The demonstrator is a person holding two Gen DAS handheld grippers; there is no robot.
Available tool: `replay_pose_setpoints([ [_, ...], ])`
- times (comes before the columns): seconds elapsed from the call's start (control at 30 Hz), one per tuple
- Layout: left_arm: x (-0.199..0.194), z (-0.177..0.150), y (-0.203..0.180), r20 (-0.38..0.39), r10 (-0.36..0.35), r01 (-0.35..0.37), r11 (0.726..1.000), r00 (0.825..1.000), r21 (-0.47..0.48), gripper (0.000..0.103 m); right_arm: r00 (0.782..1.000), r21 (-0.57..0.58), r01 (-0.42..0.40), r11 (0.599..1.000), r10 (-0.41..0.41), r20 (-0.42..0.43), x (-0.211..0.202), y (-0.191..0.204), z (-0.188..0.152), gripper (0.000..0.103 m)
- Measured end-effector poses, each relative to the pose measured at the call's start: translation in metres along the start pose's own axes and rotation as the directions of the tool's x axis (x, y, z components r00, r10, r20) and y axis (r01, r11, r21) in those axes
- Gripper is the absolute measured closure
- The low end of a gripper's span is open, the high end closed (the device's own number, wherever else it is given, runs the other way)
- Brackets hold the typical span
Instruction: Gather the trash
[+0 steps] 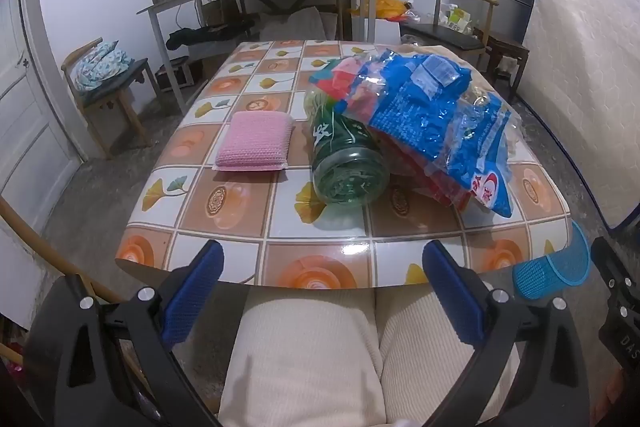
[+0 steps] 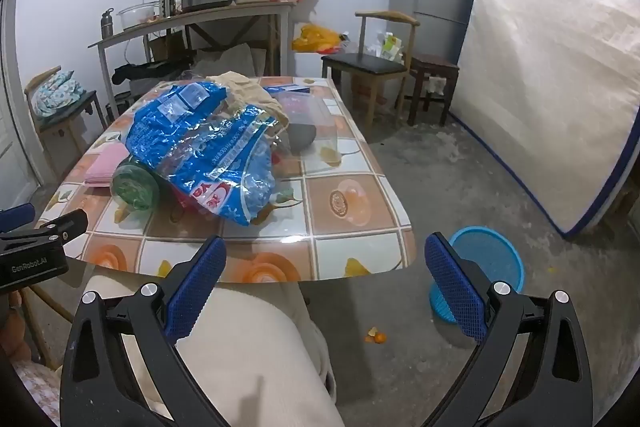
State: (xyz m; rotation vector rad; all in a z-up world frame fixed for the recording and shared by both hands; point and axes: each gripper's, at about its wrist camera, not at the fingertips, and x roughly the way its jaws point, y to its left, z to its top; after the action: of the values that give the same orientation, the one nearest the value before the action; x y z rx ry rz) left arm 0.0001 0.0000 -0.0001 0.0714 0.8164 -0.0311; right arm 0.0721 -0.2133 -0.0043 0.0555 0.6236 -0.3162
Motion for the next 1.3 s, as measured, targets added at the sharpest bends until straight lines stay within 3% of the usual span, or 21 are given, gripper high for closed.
replay_pose_setpoints([
  [1.3,0.0046,-0.003,0.0091,-0.007,0.006,-0.006,1.0,1.0,-0.016,0.006,0.999,-0.006,-0.018,1.0,0.017,-0.029,0.0089,0.0052,-0.0025,0.008],
])
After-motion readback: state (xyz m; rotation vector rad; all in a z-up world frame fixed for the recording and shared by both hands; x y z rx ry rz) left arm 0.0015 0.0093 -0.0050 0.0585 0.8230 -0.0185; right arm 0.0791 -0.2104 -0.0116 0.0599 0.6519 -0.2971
